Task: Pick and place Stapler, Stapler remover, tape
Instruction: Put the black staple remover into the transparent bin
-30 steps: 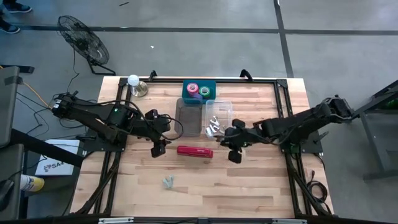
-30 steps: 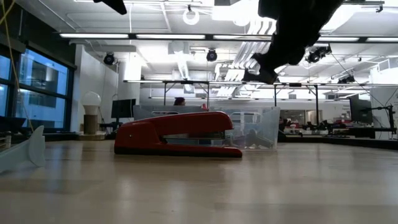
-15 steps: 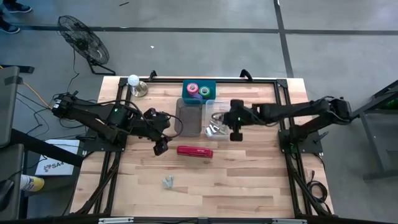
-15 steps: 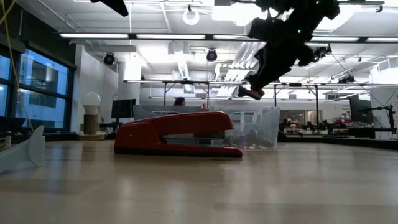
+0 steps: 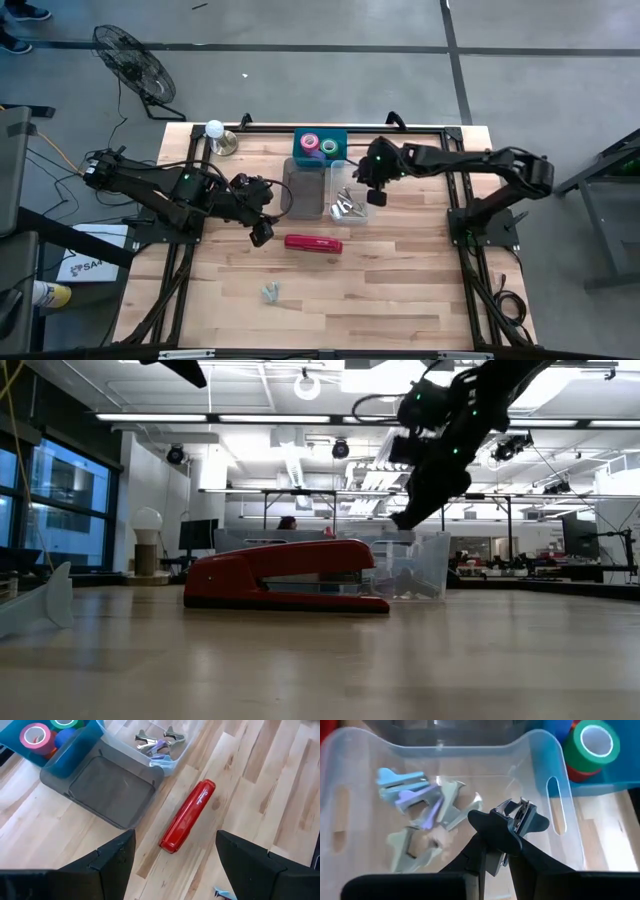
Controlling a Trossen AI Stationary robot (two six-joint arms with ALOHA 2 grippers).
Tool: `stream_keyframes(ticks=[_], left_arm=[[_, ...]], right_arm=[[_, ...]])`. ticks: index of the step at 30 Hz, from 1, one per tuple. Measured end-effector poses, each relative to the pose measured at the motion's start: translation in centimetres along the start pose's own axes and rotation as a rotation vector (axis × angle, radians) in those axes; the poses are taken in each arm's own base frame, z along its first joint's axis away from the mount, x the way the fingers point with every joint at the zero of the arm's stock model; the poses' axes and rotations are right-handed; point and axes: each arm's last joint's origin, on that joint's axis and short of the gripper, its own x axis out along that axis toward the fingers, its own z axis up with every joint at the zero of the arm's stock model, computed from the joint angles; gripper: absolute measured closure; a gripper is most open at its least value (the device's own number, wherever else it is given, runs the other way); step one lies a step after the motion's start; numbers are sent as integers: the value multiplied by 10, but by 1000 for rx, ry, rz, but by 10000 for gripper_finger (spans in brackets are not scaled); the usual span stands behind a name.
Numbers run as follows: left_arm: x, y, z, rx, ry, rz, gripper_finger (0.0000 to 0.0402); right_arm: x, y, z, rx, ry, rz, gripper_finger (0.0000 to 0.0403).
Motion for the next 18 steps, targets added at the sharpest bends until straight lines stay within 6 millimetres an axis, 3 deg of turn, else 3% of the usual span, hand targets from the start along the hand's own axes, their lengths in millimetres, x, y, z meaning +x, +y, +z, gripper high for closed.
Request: stream_keyframes(ticks=[7, 18], left_arm=[[0, 0, 0, -14, 0, 1, 131], [0, -1, -1, -66, 20, -20, 131]], right_arm=[[18, -6, -6, 19, 50, 1, 343], [19, -4, -4, 54, 21, 52, 320]])
